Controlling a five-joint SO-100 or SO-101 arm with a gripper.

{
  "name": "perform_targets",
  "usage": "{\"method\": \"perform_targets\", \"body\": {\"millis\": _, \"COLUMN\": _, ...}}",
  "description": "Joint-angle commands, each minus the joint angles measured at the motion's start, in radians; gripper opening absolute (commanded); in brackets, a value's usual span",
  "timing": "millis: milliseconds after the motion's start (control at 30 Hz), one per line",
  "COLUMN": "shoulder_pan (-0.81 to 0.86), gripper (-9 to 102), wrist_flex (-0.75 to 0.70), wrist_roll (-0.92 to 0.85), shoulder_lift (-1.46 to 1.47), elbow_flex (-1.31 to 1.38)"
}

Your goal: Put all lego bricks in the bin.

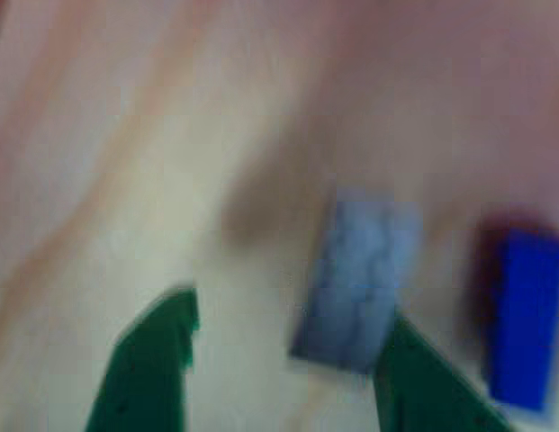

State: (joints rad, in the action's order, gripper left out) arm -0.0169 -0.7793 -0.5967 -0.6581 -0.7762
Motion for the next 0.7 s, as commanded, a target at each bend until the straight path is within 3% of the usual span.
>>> {"method": "perform_targets", "body": {"millis": 0, "shoulder_pan": -0.015, "gripper": 15, "wrist_flex": -0.087, "wrist_roll": -0.029, "shoulder_lift": -0.012, "elbow_flex": 0.089}}
{"method": "perform_targets", "body": {"millis": 133, "shoulder_pan": -0.008, "gripper": 18, "wrist_flex": -0.138, "wrist_roll": -0.074, "shoulder_lift": -0.014, "elbow_flex": 0.084}}
{"method": "perform_targets", "body": {"millis": 367, "shoulder_pan": 0.038, "gripper": 0, "wrist_flex": -0.143, "wrist_roll": -0.1, "shoulder_lift": -0.052, "elbow_flex": 0.041}}
{"method": "perform_targets", "body": {"millis": 600, "shoulder_pan": 0.028, "gripper": 0, "wrist_flex": -0.086, "wrist_roll": -0.15, "shoulder_lift": -0.14, "elbow_flex": -0.114}}
{"method": "perform_targets", "body": {"millis": 667, "shoulder_pan": 0.021, "gripper": 6, "wrist_flex": -0.077, "wrist_roll": -0.153, "shoulder_lift": -0.195, "elbow_flex": -0.17}}
